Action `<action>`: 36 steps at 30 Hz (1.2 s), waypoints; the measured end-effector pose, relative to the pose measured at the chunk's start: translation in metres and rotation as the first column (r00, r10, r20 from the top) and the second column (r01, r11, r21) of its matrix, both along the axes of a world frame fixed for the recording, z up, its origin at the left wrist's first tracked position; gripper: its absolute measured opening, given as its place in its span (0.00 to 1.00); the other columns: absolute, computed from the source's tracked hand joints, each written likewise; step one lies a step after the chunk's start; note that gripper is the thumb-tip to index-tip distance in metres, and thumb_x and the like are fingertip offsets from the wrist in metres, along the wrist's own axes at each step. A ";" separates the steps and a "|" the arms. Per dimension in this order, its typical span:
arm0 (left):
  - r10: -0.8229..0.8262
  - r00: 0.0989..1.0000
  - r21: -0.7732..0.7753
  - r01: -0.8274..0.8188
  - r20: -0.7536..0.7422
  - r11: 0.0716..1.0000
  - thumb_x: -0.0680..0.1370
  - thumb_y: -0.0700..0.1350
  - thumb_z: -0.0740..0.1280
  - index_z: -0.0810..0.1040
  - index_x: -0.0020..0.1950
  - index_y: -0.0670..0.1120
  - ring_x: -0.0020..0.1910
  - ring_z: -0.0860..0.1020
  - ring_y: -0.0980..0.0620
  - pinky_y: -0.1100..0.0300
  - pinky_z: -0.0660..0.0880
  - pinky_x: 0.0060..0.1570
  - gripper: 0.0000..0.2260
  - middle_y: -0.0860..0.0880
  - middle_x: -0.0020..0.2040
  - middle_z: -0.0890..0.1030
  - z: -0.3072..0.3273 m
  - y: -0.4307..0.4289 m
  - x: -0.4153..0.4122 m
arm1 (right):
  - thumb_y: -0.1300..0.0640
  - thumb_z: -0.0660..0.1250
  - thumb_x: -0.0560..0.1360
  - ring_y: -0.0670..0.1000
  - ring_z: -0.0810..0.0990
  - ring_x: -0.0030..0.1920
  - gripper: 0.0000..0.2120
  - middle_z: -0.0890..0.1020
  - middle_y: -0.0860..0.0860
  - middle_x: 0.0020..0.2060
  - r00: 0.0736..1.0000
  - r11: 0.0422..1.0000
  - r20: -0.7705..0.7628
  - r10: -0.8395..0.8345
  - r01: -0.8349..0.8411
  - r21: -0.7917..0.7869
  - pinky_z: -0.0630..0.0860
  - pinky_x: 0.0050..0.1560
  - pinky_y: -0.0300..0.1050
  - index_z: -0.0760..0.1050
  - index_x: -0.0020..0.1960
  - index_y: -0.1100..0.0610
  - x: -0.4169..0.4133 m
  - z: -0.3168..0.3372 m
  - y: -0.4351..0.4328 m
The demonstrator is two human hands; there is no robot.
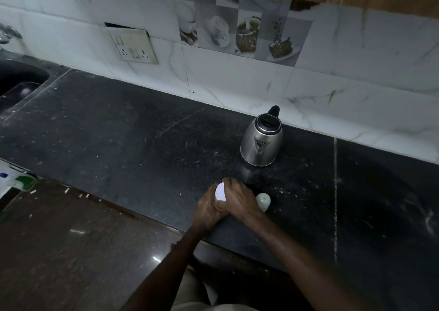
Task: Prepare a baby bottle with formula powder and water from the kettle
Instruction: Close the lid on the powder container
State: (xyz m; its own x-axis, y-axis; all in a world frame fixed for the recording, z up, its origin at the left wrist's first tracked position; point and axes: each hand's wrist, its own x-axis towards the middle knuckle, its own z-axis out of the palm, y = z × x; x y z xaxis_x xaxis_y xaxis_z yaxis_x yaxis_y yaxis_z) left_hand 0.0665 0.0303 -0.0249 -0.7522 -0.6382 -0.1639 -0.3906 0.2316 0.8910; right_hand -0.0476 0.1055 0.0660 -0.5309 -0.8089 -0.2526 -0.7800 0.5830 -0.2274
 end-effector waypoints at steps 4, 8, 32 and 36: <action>-0.018 1.000 -0.031 0.018 -0.014 0.999 0.71 0.63 0.79 0.73 0.75 0.51 0.64 0.79 0.67 0.73 0.72 0.62 0.37 0.57 0.67 0.81 0.000 -0.001 -0.002 | 0.50 0.75 0.73 0.61 0.81 0.62 0.30 0.75 0.57 0.65 0.999 1.000 0.035 0.002 -0.003 0.018 0.80 0.56 0.56 0.69 0.70 0.57 0.002 0.000 -0.004; 0.026 1.000 0.005 -0.026 -0.012 1.000 0.69 0.54 0.86 0.73 0.76 0.55 0.67 0.77 0.69 0.72 0.73 0.65 0.38 0.61 0.68 0.80 -0.003 0.001 -0.003 | 0.55 0.74 0.75 0.63 0.79 0.64 0.29 0.72 0.58 0.67 0.992 0.998 0.129 0.013 -0.020 0.055 0.80 0.60 0.56 0.70 0.73 0.51 -0.006 0.004 -0.003; 0.017 1.000 0.042 -0.016 -0.025 0.999 0.70 0.52 0.85 0.71 0.75 0.55 0.64 0.78 0.70 0.75 0.72 0.61 0.38 0.63 0.66 0.80 -0.005 0.003 -0.004 | 0.50 0.75 0.74 0.59 0.82 0.60 0.28 0.75 0.57 0.65 0.992 0.991 -0.096 0.085 -0.074 0.113 0.79 0.52 0.53 0.70 0.71 0.54 -0.005 0.015 -0.008; 0.030 0.999 0.043 -0.029 -0.026 0.999 0.64 0.63 0.83 0.71 0.77 0.54 0.65 0.76 0.74 0.76 0.70 0.64 0.44 0.64 0.67 0.78 -0.007 0.001 -0.004 | 0.56 0.78 0.72 0.60 0.76 0.65 0.33 0.72 0.56 0.68 0.976 0.970 -0.023 0.215 -0.211 0.123 0.78 0.55 0.56 0.68 0.73 0.52 -0.013 0.019 -0.005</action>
